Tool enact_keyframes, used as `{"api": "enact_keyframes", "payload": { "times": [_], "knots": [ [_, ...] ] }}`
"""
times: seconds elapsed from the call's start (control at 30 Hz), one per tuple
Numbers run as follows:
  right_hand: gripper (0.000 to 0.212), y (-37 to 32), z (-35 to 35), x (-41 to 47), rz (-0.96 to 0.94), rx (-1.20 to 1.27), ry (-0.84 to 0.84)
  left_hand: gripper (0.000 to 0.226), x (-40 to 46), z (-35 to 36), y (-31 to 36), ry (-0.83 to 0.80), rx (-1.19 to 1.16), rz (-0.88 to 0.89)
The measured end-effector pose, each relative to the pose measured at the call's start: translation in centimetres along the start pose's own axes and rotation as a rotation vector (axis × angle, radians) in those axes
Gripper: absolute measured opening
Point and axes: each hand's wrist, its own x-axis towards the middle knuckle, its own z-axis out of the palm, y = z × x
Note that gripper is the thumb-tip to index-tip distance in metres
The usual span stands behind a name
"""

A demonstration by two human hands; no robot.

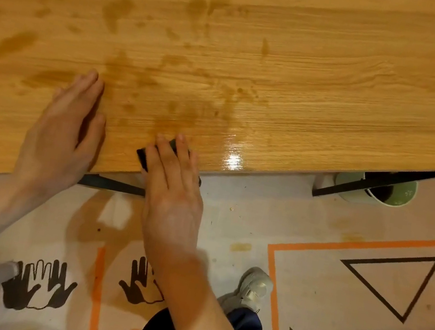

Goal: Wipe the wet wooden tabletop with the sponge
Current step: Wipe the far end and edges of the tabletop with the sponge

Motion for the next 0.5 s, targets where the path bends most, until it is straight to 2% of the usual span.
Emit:
{"api": "enact_keyframes", "payload": {
  "times": [0.07, 0.13, 0.2, 0.27, 0.33, 0.37, 0.5],
  "knots": [
    [0.048, 1.9, -2.3, 0.3, -0.069, -0.022, -0.106, 0.054, -0.1, 0.2, 0.0, 0.009, 0.017, 0.006],
    [0.043, 5.4, -5.7, 0.7, -0.018, -0.007, -0.143, 0.055, -0.2, 0.4, 0.2, 0.024, 0.014, 0.003],
    [0.034, 9.0, -9.2, 1.2, 0.134, -0.009, -0.079, 0.055, -0.2, 0.4, 0.3, 0.033, -0.009, -0.002],
    [0.031, 10.4, -10.9, 1.7, 0.324, 0.011, 0.058, 0.056, -0.1, 0.4, 0.2, 0.040, -0.025, 0.004],
    [0.029, 9.0, -9.8, 2.1, 0.421, 0.018, 0.142, 0.056, -0.1, 0.4, 0.3, 0.047, -0.018, 0.016],
    [0.029, 7.5, -8.5, 2.1, 0.410, 0.014, 0.142, 0.056, -0.1, 0.4, 0.3, 0.048, -0.017, 0.014],
    [0.030, 0.1, -1.9, 1.6, 0.222, 0.029, 0.000, 0.055, -0.1, 0.2, 0.6, 0.027, -0.005, 0.000]
  ]
}}
